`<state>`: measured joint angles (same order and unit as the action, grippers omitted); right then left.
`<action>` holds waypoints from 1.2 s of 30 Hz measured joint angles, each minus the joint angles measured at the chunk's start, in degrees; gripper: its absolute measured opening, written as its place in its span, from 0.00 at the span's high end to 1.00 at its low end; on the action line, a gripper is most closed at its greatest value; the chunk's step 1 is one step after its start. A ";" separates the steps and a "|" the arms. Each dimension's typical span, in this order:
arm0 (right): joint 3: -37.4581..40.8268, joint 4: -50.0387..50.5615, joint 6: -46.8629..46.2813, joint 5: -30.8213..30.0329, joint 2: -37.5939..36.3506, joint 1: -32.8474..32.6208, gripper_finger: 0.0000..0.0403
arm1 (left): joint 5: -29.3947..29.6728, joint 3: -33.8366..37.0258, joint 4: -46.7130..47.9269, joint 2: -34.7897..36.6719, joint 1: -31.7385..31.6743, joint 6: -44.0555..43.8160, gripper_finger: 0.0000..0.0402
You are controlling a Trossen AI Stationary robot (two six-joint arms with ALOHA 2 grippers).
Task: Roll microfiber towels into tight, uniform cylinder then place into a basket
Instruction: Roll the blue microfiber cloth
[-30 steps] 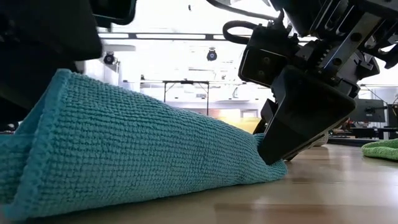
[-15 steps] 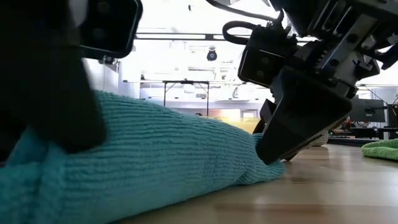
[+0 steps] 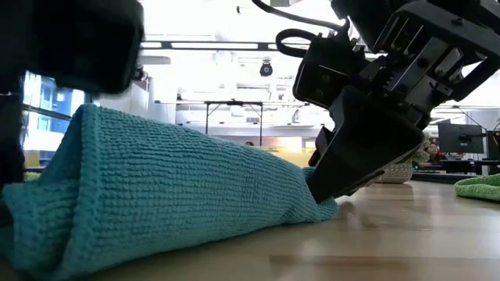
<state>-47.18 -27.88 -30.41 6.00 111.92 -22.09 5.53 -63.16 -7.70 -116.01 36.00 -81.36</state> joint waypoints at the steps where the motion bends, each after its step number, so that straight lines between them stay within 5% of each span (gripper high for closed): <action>1: 0.00 0.00 0.67 0.03 0.00 0.00 0.90 | -1.22 0.00 -1.60 0.62 0.21 0.69 0.97; 5: 0.00 0.02 2.96 0.04 0.00 -0.02 0.95 | -2.42 -0.17 -4.99 3.07 0.32 4.83 0.89; 20: -0.02 0.68 3.44 0.26 -0.04 -0.04 0.99 | 15.88 -0.09 -3.34 3.30 -5.85 27.68 0.64; 36: -0.02 0.90 3.44 0.33 -0.07 -0.06 0.99 | 11.28 -0.09 3.84 2.97 -2.42 13.71 0.63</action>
<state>-47.20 -26.98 -26.96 6.33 111.85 -22.15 16.82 -63.24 -3.86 -113.03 33.58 -67.65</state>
